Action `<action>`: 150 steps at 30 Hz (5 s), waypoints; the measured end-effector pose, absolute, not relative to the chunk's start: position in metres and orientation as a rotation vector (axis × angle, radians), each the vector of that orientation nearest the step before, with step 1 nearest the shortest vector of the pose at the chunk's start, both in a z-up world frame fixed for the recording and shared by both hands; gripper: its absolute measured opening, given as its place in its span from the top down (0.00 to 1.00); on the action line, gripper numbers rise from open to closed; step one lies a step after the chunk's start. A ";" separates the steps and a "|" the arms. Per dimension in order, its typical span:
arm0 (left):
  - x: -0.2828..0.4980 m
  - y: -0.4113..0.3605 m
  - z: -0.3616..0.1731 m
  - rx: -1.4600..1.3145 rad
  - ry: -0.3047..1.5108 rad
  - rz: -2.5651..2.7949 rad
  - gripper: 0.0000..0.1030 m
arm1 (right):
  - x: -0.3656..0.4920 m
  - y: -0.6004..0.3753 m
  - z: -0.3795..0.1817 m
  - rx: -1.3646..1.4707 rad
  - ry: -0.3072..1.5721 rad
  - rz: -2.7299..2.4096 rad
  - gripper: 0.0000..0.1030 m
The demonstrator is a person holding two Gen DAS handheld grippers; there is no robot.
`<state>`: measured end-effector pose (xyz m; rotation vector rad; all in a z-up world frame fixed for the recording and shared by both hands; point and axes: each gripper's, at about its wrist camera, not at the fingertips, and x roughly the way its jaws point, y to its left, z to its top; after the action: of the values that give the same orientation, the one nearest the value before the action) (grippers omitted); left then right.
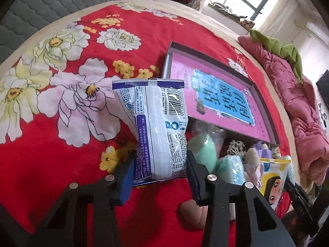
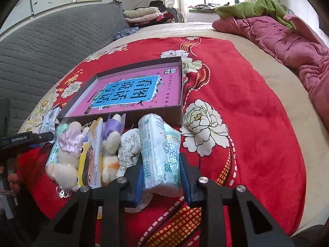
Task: Organize soft objects
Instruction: 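Grasp the white-and-blue snack bag with the left gripper while the right grasps the white tissue pack, then carry the snack bag over the pink box with the left while the right lowers the tissue pack into it, then lower the snack bag into the box and open the left gripper while the right withdraws, then move both grippers back from the box toward the pile of items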
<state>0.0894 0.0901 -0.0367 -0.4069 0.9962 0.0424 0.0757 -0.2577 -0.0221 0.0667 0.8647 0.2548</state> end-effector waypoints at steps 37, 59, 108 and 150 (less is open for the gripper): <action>0.143 0.048 0.002 -0.251 0.823 -0.118 0.55 | 0.137 -0.238 0.009 0.110 0.705 0.354 0.70; 0.185 0.052 -0.032 -0.247 0.942 -0.095 0.55 | 0.194 -0.220 -0.024 -0.016 0.833 0.283 0.70; 0.191 0.050 -0.042 -0.229 0.996 -0.110 0.40 | 0.184 -0.225 -0.011 -0.031 0.756 0.253 0.45; 0.108 0.072 0.031 -0.260 0.735 -0.023 0.27 | 0.135 -0.234 0.040 0.005 0.579 0.251 0.30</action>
<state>0.1076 0.0719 0.0311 -0.2596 0.7352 -0.0226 0.1350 -0.2336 0.0400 0.0054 0.5795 0.2513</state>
